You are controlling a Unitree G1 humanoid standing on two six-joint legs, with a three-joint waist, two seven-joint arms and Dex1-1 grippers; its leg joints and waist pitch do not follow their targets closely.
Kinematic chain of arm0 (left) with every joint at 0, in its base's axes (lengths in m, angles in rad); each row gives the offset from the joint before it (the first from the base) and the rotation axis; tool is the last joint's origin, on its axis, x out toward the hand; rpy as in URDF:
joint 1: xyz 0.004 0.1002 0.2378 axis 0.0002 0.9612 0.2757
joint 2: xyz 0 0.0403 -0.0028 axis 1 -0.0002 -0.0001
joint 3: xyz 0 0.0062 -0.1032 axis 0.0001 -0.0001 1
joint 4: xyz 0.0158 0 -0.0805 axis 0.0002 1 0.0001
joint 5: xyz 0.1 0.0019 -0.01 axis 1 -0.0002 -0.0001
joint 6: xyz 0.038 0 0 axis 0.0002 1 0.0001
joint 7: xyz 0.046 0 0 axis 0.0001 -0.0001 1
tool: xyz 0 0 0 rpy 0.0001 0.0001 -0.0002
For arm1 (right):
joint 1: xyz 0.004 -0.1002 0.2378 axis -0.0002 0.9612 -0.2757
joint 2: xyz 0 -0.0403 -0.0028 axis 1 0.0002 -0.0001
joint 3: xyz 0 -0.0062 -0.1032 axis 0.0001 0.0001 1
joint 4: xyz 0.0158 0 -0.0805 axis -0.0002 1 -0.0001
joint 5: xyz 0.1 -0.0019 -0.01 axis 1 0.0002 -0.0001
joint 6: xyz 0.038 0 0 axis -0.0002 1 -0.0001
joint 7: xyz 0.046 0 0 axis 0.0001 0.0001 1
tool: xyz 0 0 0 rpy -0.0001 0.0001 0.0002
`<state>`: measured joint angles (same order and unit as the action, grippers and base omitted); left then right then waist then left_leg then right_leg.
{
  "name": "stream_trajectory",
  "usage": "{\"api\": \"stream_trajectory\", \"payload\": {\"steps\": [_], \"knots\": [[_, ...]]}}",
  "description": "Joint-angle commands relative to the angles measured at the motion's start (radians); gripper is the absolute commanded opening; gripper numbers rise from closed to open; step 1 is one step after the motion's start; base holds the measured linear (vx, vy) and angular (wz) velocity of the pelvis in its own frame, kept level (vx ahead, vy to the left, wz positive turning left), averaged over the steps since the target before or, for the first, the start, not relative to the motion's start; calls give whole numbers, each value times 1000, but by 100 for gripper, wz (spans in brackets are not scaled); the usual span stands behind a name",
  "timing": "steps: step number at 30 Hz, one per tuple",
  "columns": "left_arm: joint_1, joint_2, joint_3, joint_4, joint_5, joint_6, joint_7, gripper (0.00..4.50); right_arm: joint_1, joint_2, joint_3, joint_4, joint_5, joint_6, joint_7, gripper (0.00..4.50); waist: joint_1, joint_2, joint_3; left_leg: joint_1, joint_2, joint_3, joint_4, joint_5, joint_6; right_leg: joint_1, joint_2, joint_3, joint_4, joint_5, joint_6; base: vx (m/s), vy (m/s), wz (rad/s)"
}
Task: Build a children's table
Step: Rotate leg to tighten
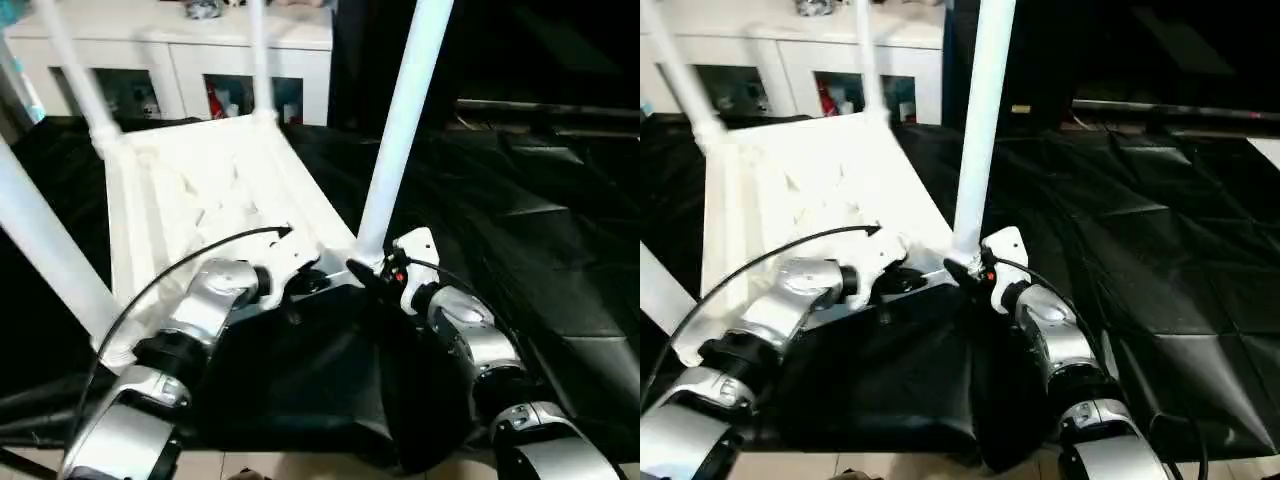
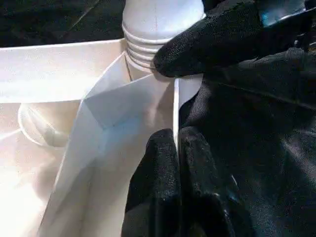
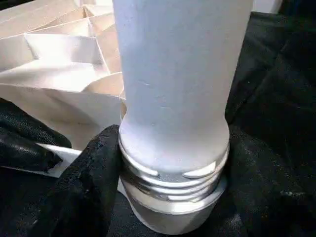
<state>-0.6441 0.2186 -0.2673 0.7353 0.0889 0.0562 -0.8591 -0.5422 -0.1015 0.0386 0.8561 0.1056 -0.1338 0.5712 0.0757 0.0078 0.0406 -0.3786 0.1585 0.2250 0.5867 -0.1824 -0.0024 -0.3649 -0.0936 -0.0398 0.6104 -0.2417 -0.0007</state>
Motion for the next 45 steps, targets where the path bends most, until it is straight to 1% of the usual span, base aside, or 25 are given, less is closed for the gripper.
{"api": "stream_trajectory", "payload": {"steps": [1, 6, 9, 10, 11, 12, 14, 15, 17, 18, 19, 20, 23, 24, 25, 27, 28, 29, 30, 34, 37, 40, 41, 44, 45], "knots": [[15, -72, -73, 48, 19, -13, -7, 0, -11, 67, 49, -20, 4, -23, 82, 348, -5, -3, -40, 35, 87, -57, -94, -384, -54, -5, -83, 49, -91, -237, -186, 0, 0, 0], [28, -29, -76, 27, 20, -28, -78, 0, 2, -8, 85, -72, -4, -51, 219, 395, 4, -3, -42, 34, 89, -55, -94, -364, -36, -1, -81, 47, -92, -231, -187, 0, 0, 0], [46, 23, -87, -1, 18, -59, -165, 0, 16, -73, 97, -112, 14, -45, 347, 395, 11, -5, -46, 28, 90, -51, -88, -287, -1, 6, -77, 45, -79, -123, -208, 17, -5, 0], [54, 44, -90, -12, 15, -71, -202, 0, 16, -91, 92, -123, 27, -38, 382, 395, 13, -7, -54, 19, 89, -51, -81, -210, 27, 17, -76, 40, -65, -31, -220, 53, -18, -2], [54, 44, -90, -13, 15, -71, -203, 0, 16, -91, 92, -123, 27, -38, 382, 395, 14, -6, -55, 17, 88, -48, -77, -178, 45, 17, -75, 39, -61, 13, -228, 53, -18, -2], [66, 78, -91, -33, -1, -91, -268, 0, 14, -119, 84, -137, 43, -33, 424, 395, 15, 0, -57, 14, 89, -44, -68, -121, 81, 15, -74, 35, -50, 104, -254, 0, 0, 0], [73, 95, -88, -45, -13, -104, -307, 0, 11, -132, 79, -141, 48, -34, 445, 395, 16, -2, -59, 14, 88, -43, -63, -110, 94, 16, -72, 32, -46, 127, -267, 0, 0, 0], [82, 113, -82, -64, -32, -109, -354, 0, 9, -146, 73, -148, 57, -29, 474, 395, 18, -3, -64, 15, 88, -42, -59, -85, 108, 17, -71, 31, -39, 170, -275, 0, 0, 0], [86, 123, -78, -73, -43, -111, -379, 0, 8, -154, 72, -151, 62, -30, 493, 395, 20, -1, -63, 14, 88, -39, -56, -76, 127, 11, -69, 30, -36, 194, -287, 0, 0, 0], [93, 150, -77, -90, -57, -102, -431, 0, 6, -172, 76, -149, 58, -37, 530, 395, 26, -1, -66, 17, 93, -39, -55, -69, 127, 9, -68, 29, -34, 190, -289, 0, 0, 0], [93, 161, -78, -92, -57, -104, -446, 0, 6, -179, 82, -145, 53, -42, 542, 395, 28, 1, -65, 17, 92, -39, -54, -67, 125, 6, -66, 28, -32, 185, -290, 0, 0, 0], [92, 168, -77, -91, -57, -107, -453, 0, 7, -183, 86, -143, 49, -44, 553, 395, 32, 0, -61, 17, 92, -38, -57, -88, 116, 4, -66, 27, -36, 144, -287, 0, 0, 0], [85, 177, -71, -75, -56, -118, -455, 0, 8, -187, 95, -139, 46, -39, 578, 395, 31, -2, -58, 17, 93, -39, -65, -142, 85, 6, -69, 29, -42, 65, -277, 0, 0, 0], [82, 182, -67, -72, -59, -119, -456, 0, 9, -187, 98, -138, 45, -36, 590, 395, 29, -8, -56, 17, 93, -39, -68, -162, 71, 6, -70, 30, -46, 30, -271, 0, 0, 0], [80, 184, -65, -71, -60, -120, -457, 0, 8, -187, 101, -137, 44, -35, 597, 369, 30, -4, -56, 18, 94, -39, -69, -174, 57, 6, -73, 32, -48, 2, -266, 0, 0, 0], [80, 188, -63, -72, -62, -120, -461, 0, 8, -188, 107, -138, 43, -35, 607, 362, 28, -5, -55, 18, 93, -39, -71, -183, 43, 7, -73, 33, -49, -10, -262, 0, 0, 0], [80, 189, -62, -73, -63, -120, -463, 0, 7, -188, 109, -138, 42, -37, 610, 343, 27, -7, -55, 19, 93, -39, -70, -178, 42, 6, -73, 33, -49, -1, -263, 0, 0, 0], [80, 190, -61, -73, -64, -120, -464, 0, 6, -186, 111, -138, 42, -37, 611, 343, 27, -8, -56, 18, 92, -39, -69, -172, 44, 6, -73, 33, -47, 10, -265, 0, 0, 0], [80, 191, -60, -74, -65, -119, -467, 0, 4, -185, 112, -135, 43, -36, 614, 319, 27, -7, -57, 16, 91, -38, -66, -145, 55, 8, -74, 34, -44, 43, -268, 0, 0, 0], [78, 191, -55, -69, -63, -122, -466, 0, -6, -183, 112, -126, 44, -35, 623, 305, 28, -9, -60, 14, 90, -37, -60, -110, 81, 8, -72, 32, -38, 90, -276, 0, 0, 0], [78, 191, -54, -66, -65, -123, -459, 0, -6, -182, 111, -125, 46, -27, 630, 273, 29, -8, -59, 14, 90, -37, -59, -116, 85, 7, -72, 32, -40, 75, -278, 0, 0, 0], [78, 185, -49, -62, -60, -122, -420, 0, 4, -178, 107, -125, 51, -18, 618, 269, 29, -8, -58, 16, 91, -37, -61, -136, 76, 6, -72, 32, -42, 41, -277, 0, 0, 0], [76, 180, -45, -56, -57, -119, -404, 0, 7, -175, 103, -122, 52, -13, 606, 266, 30, -10, -57, 16, 92, -38, -62, -145, 70, 6, -73, 33, -43, 22, -275, 0, 0, 0], [66, 162, -38, -38, -39, -106, -337, 0, 12, -156, 90, -105, 39, -12, 527, 264, 26, -11, -52, 18, 93, -38, -67, -180, 46, 2, -74, 36, -50, -36, -268, 0, 0, 0], [56, 134, -28, -25, -27, -82, -261, 0, 16, -126, 74, -71, 13, -14, 398, 263, 22, -10, -50, 18, 94, -40, -71, -207, 26, -1, -77, 39, -54, -77, -263, 0, 0, 0]]}}
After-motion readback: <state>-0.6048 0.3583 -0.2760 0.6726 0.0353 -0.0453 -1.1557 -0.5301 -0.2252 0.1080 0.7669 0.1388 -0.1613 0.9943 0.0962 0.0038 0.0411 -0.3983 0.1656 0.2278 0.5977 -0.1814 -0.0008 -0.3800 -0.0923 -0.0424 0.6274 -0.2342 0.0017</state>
